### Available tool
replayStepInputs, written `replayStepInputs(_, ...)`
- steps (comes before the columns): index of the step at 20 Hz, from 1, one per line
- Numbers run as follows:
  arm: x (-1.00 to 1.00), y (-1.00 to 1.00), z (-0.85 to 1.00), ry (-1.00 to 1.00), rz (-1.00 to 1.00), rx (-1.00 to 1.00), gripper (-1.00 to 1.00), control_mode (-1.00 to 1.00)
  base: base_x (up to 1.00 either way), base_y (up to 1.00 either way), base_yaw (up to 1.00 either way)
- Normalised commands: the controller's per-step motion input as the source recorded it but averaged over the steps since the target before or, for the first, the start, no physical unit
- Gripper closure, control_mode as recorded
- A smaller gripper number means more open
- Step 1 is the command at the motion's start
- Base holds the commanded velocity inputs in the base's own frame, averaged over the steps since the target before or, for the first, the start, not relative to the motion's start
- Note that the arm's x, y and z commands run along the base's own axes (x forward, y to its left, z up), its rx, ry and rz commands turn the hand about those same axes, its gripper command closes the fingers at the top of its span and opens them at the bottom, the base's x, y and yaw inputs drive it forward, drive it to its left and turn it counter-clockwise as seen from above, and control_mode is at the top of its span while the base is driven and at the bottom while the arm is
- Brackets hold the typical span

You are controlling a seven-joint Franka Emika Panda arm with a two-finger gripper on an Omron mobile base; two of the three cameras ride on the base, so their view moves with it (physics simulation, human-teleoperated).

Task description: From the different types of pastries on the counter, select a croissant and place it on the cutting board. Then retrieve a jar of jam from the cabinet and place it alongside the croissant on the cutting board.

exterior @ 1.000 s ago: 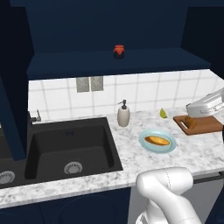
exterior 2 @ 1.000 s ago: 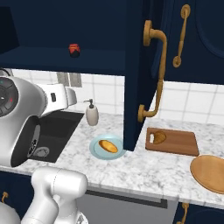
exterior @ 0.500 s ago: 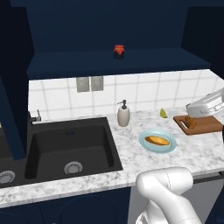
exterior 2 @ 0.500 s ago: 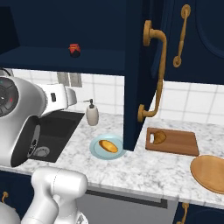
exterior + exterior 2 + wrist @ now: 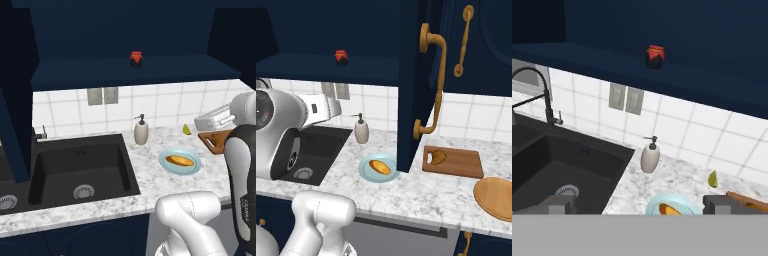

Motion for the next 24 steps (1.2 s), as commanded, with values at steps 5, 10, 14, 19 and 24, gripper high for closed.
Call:
replayStepInputs(5, 0.62, 0.07, 0.52, -0.35, -0.04, 0.02, -1.00, -1.00, 0.00, 0.00, 0.00)
replayStepInputs(10, 0.00, 0.01, 0.66, -0.08, 0.00, 0.00, -1.00, -1.00, 0.00, 0.00, 0.00)
replayStepInputs(14, -0.30, -0.02, 0.96, 0.21, 0.00, 0.00, -1.00, -1.00, 0.00, 0.00, 0.00)
replayStepInputs(19, 0.12, 0.00, 0.55, 0.27, 0.00, 0.04, -1.00, -1.00, 0.00, 0.00, 0.00)
replayStepInputs(24, 0.36, 0.00, -0.68, -0.29, -0.10, 0.03, -1.00, -1.00, 0.00, 0.00, 0.00)
